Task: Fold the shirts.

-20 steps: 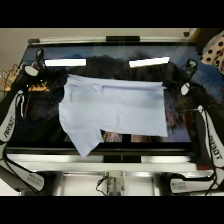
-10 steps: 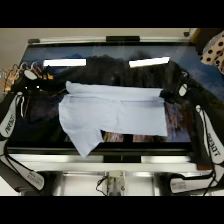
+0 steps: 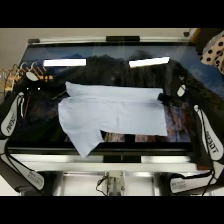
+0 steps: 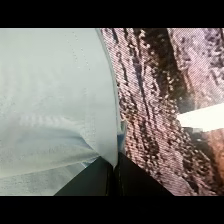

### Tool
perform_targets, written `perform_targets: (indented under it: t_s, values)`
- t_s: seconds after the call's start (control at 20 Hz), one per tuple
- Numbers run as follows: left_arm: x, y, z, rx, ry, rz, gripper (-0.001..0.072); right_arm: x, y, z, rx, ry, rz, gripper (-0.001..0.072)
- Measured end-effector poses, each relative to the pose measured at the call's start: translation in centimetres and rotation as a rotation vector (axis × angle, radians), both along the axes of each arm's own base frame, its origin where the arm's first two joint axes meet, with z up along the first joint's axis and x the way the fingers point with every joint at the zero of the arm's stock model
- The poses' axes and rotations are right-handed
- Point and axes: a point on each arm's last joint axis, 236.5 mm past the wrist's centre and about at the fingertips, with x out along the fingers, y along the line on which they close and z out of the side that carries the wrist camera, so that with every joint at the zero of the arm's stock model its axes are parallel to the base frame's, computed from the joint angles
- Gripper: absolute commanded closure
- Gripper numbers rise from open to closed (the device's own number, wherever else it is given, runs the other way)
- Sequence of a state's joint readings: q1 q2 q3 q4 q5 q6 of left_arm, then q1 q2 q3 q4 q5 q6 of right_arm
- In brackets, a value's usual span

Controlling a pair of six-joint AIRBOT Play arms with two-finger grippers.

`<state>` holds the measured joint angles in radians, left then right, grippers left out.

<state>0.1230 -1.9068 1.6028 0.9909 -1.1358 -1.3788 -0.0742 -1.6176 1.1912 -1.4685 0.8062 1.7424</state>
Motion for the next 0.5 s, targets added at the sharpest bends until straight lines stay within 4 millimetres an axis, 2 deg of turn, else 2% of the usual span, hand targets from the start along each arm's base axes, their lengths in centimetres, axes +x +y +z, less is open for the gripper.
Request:
perform_targets:
  t_s: [0.2, 0.5]
  values:
    - [-0.1, 0.2, 0.0, -0.007, 0.010, 0.008, 0.0668, -0.4, -0.1, -0.2, -0.009, 0.017, 0.007, 0.0652]
    - [0.7, 1.9, 0.3, -0.005, -0.012, 0.053, 0.0668, -0.4, -0.7, -0.2, -0.040, 0.016, 0.021, 0.0652]
